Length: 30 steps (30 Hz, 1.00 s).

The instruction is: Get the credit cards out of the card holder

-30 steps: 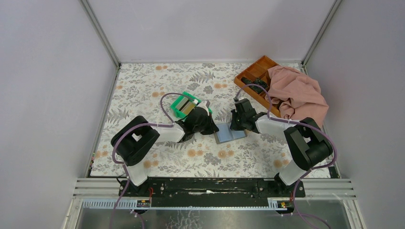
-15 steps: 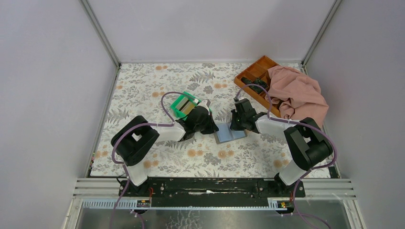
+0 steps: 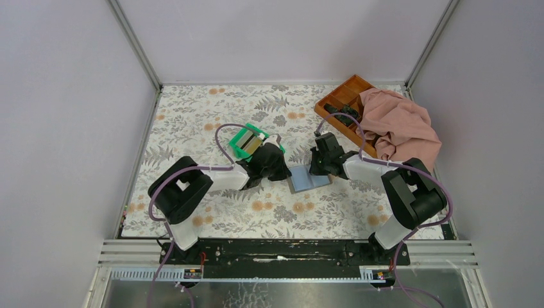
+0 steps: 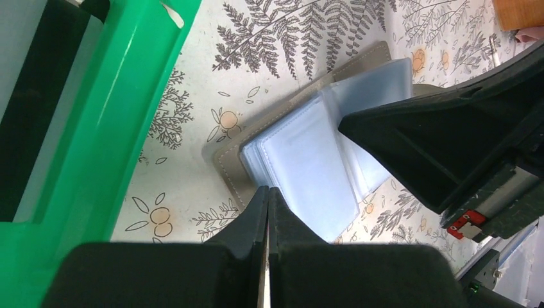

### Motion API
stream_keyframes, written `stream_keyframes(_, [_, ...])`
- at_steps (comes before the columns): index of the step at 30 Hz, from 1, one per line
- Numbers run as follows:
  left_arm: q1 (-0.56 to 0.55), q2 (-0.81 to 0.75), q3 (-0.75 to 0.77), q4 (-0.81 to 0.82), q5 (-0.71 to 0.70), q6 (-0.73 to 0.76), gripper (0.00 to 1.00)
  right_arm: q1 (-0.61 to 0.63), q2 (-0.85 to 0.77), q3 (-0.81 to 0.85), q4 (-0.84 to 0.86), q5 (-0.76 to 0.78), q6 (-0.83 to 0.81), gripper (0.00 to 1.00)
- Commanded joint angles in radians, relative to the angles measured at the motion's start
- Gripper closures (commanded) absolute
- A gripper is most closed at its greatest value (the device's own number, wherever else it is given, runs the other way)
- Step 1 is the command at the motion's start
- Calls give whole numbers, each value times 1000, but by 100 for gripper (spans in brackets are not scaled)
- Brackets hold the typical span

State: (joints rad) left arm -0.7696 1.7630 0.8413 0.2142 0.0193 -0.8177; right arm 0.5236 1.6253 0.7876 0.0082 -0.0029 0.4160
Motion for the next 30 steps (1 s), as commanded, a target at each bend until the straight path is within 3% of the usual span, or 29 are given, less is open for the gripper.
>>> stream_keyframes(1, [-3,-27,27,-2,-26,-2,100,3,-2,-14,-12,54,-6,100])
stream_keyframes(23, [-5,57,50,32,68,-35,100,3,-3,-21,-7,46,-6,100])
stream_keyframes(30, [-5,109,15,185,161,-92,100,3,-6,-25,-1,21,-3,100])
